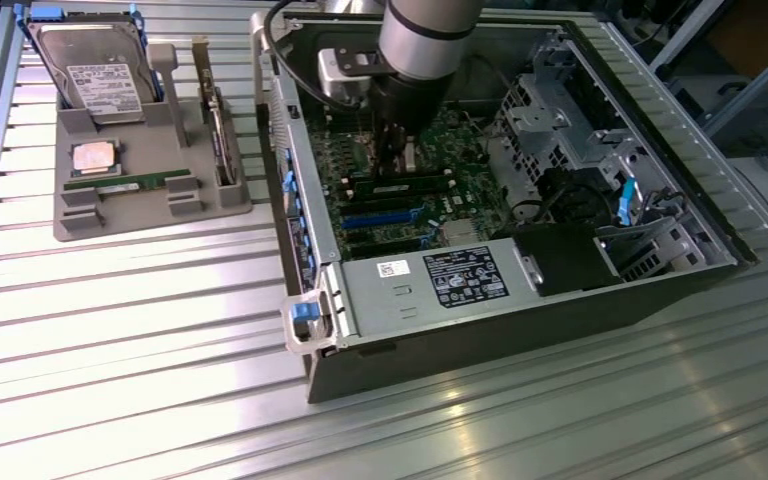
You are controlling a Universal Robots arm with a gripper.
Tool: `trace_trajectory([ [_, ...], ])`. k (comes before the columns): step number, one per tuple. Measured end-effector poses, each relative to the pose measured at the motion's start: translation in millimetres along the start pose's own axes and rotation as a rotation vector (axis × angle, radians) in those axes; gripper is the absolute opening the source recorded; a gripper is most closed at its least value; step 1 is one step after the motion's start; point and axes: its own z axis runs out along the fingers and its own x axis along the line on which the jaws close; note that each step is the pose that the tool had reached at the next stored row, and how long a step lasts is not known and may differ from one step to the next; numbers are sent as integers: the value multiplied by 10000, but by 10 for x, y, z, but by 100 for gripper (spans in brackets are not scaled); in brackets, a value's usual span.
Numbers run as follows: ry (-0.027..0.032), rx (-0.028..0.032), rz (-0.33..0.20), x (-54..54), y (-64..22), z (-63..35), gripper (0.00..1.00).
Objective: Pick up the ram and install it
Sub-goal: 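Press down the ram until it locks into place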
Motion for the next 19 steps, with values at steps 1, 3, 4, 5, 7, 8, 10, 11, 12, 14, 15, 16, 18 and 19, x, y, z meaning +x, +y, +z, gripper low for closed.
trace_trajectory([
  [1,-1,1,0,0,1,7,11],
  [3,-1,1,1,0,1,25,11],
  [4,0,0,1,0,1,32,11],
  [5,0,0,1,-1,1,45,11],
  [7,5,0,1,-1,1,68,11],
  [8,9,-2,1,0,2,73,11],
  [10,13,-3,1,1,1,86,11],
  [11,15,-1,1,1,1,104,11],
  [12,16,-1,1,1,2,117,11],
  [14,17,-1,1,0,1,119,11],
  [15,17,0,1,1,1,117,11],
  [16,6,8,1,-1,0,103,11],
  [18,4,9,1,-3,0,18,11],
  [19,13,4,1,-3,1,-42,11],
])
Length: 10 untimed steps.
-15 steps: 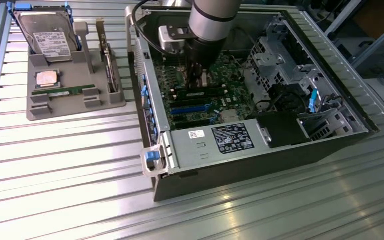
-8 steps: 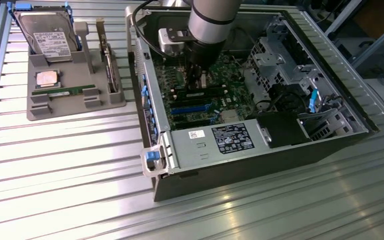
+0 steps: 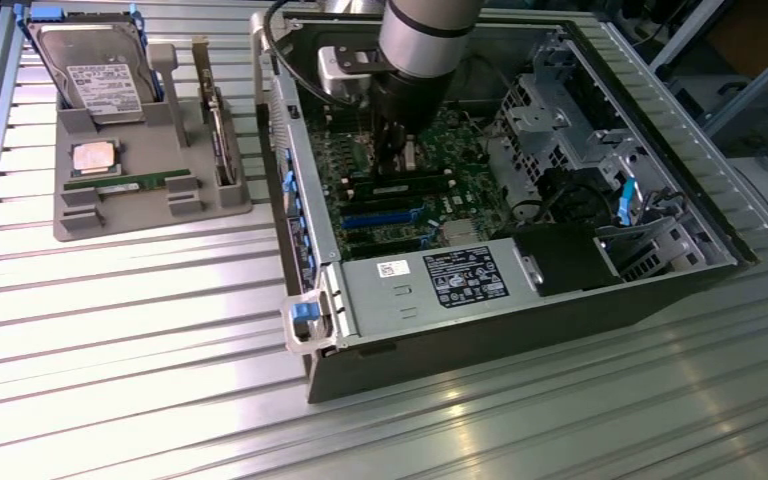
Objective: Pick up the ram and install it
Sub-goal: 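Press down the ram until it locks into place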
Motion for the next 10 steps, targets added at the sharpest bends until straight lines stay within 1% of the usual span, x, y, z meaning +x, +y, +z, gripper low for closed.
trace_trajectory([
  [1,0,0,0,-1,-2,-12,11],
  [2,-1,-6,1,-1,-30,-12,11],
  [3,1,-54,1,-2,-105,-7,11],
  [4,3,-123,3,-3,-204,0,11],
  [5,5,-170,4,-4,-287,8,11],
  [6,5,-190,4,-4,-331,13,11],
  [7,9,-238,6,-5,-434,25,11],
  [8,15,-274,6,-6,-516,35,11],
  [9,18,-296,8,-7,-566,41,11],
  [10,25,-333,8,-8,-653,51,11],
])
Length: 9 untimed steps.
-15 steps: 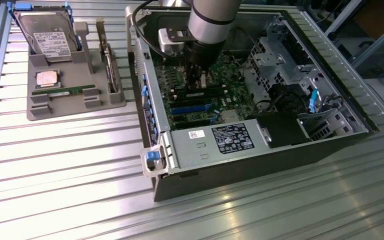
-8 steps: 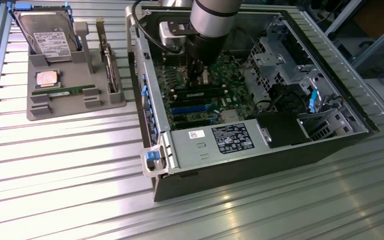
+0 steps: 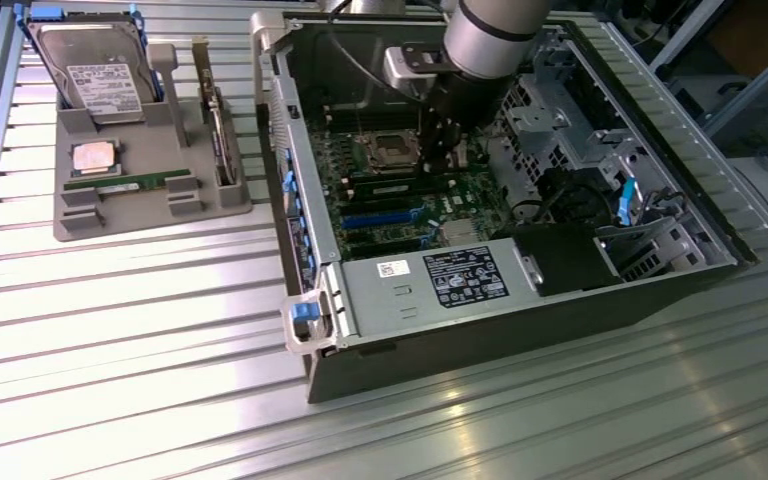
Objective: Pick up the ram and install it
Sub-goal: 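Press down the ram until it locks into place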
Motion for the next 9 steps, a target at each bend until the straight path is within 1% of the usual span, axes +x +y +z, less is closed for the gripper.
trace_trajectory([
  [2,3,-41,0,-1,-100,10,11],
  [3,9,-82,2,-2,-197,19,11],
  [4,12,-107,3,-3,-266,23,11],
  [5,17,-146,3,-4,-373,25,11],
  [6,17,-170,5,-5,-435,27,11],
  [7,20,-196,4,-6,-481,34,11],
  [8,27,-233,6,-5,-490,61,11],
  [9,50,-264,8,-3,-492,96,11],
])
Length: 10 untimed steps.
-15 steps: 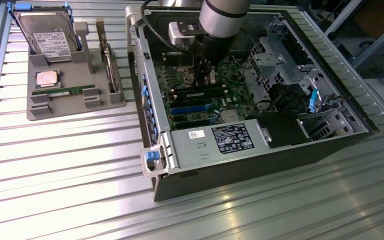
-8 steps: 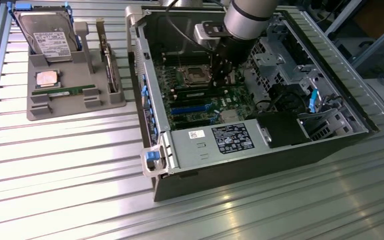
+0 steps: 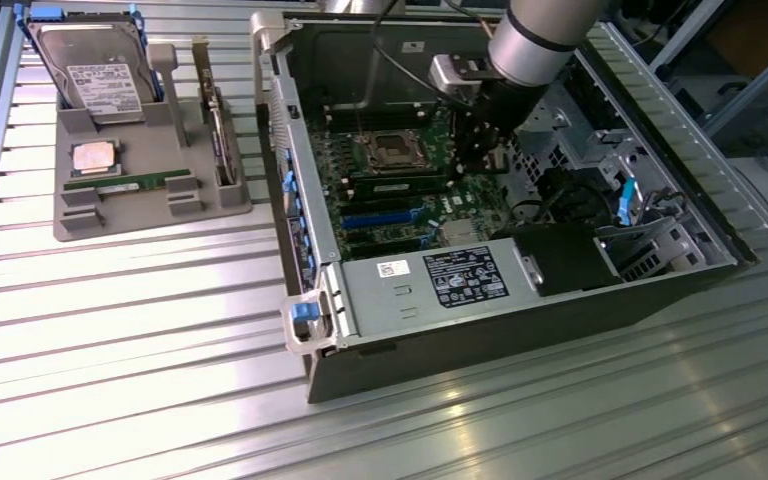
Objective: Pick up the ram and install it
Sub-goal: 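Press down the ram until it locks into place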
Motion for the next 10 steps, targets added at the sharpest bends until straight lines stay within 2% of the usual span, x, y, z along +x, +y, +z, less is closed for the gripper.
trace_trajectory([
  [2,17,-11,0,-1,-3,16,11],
  [3,18,-9,1,-3,-2,-6,11],
  [4,3,-4,1,-6,1,-47,11],
  [6,29,-8,3,-5,9,-172,11],
  [7,27,-5,2,-5,26,-175,11],
  [9,32,-7,1,-1,261,-158,11],
  [10,32,-7,3,0,310,-153,11],
])
